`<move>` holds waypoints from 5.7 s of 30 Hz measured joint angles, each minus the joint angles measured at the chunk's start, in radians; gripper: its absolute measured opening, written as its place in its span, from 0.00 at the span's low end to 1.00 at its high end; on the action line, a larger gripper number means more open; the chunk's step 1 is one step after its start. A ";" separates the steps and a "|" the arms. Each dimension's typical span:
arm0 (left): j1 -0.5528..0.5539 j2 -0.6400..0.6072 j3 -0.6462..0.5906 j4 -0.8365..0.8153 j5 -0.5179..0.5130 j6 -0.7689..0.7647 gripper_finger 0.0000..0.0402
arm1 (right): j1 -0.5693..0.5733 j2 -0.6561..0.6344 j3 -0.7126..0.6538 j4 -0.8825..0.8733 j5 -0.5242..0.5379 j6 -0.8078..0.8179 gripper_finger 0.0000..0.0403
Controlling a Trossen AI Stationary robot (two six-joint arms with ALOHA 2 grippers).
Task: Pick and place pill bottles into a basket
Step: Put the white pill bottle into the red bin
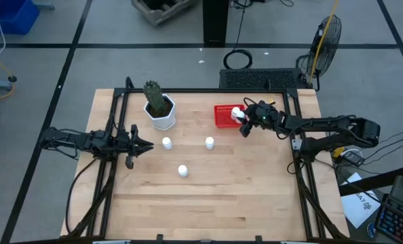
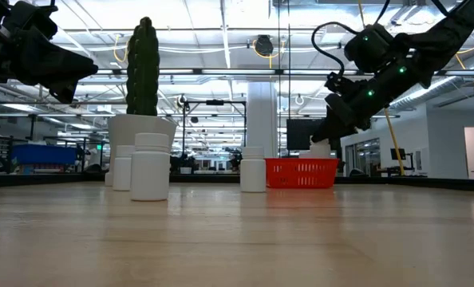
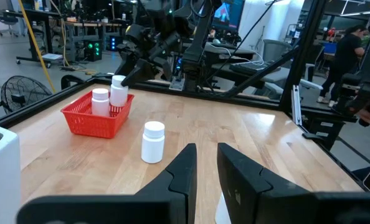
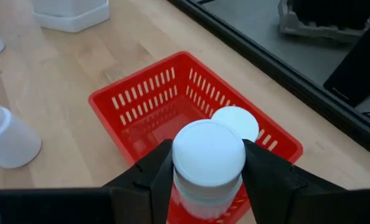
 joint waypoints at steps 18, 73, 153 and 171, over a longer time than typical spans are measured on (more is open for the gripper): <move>0.000 0.000 0.000 0.000 0.000 0.000 0.17 | 0.000 0.116 -0.001 0.075 -0.050 0.025 0.39; 0.000 0.000 0.000 0.000 0.000 0.000 0.17 | 0.000 0.153 -0.013 0.142 -0.077 0.010 0.55; 0.000 0.000 0.000 0.000 0.000 0.000 0.17 | 0.723 -0.861 -0.427 0.108 0.219 -0.001 0.00; 0.000 0.000 0.000 0.000 0.000 0.023 0.17 | 0.713 -0.922 -0.461 0.096 0.216 0.025 0.01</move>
